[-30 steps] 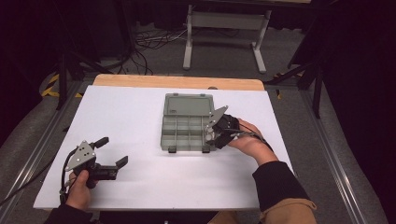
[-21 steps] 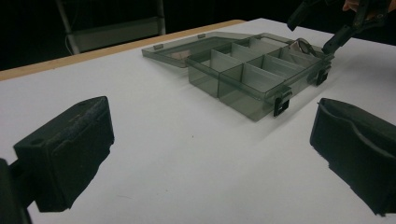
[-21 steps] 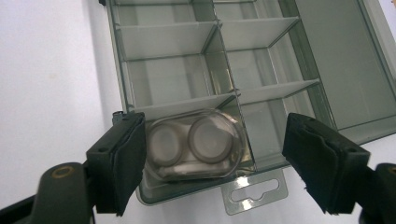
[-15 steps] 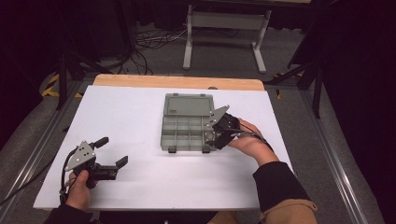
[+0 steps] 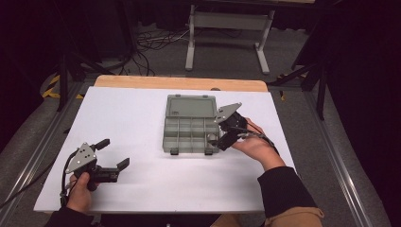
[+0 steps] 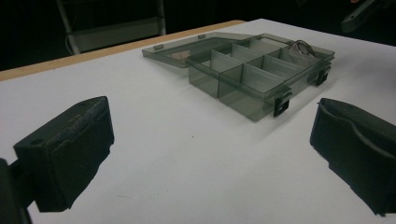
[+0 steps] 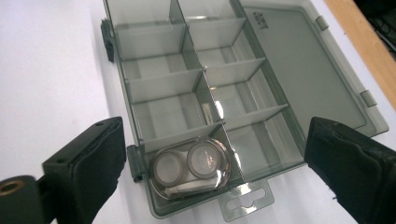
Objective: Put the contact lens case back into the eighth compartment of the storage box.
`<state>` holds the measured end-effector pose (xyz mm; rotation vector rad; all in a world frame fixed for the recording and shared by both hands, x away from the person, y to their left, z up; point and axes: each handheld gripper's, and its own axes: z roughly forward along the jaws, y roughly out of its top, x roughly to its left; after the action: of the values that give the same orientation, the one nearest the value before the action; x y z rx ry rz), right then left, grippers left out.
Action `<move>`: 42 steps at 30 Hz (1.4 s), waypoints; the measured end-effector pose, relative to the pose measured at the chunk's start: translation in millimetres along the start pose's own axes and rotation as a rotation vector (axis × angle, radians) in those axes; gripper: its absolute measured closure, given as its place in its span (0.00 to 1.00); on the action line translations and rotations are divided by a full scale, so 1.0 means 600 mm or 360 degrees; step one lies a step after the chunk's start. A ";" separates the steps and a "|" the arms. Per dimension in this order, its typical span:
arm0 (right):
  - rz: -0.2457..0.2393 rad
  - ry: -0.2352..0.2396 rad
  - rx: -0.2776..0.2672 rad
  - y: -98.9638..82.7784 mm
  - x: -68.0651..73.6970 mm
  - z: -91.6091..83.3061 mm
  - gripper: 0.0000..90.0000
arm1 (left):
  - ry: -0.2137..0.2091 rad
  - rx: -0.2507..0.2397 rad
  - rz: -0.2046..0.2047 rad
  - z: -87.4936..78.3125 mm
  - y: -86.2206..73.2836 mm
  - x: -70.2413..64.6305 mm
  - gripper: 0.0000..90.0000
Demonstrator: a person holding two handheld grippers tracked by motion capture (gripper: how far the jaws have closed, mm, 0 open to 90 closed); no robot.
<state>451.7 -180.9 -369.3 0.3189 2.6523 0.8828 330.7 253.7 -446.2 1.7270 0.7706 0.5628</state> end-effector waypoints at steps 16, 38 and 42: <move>0.0014 -0.0071 -0.0149 0.009 0.043 -0.048 0.06 | 0.0004 0.0000 0.0003 0.000 0.000 0.000 0.01; 0.0167 -0.0143 -0.0370 -0.035 0.099 -0.099 0.04 | 0.0005 -0.0013 -0.0007 0.000 0.000 -0.001 0.01; 0.0208 -0.0150 -0.0427 -0.049 0.107 -0.102 0.04 | 0.0005 -0.0013 -0.0006 0.000 0.000 -0.001 0.01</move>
<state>366.4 -217.1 -356.1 0.4579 2.4114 1.2172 330.0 253.2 -446.0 1.7174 0.7731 0.5656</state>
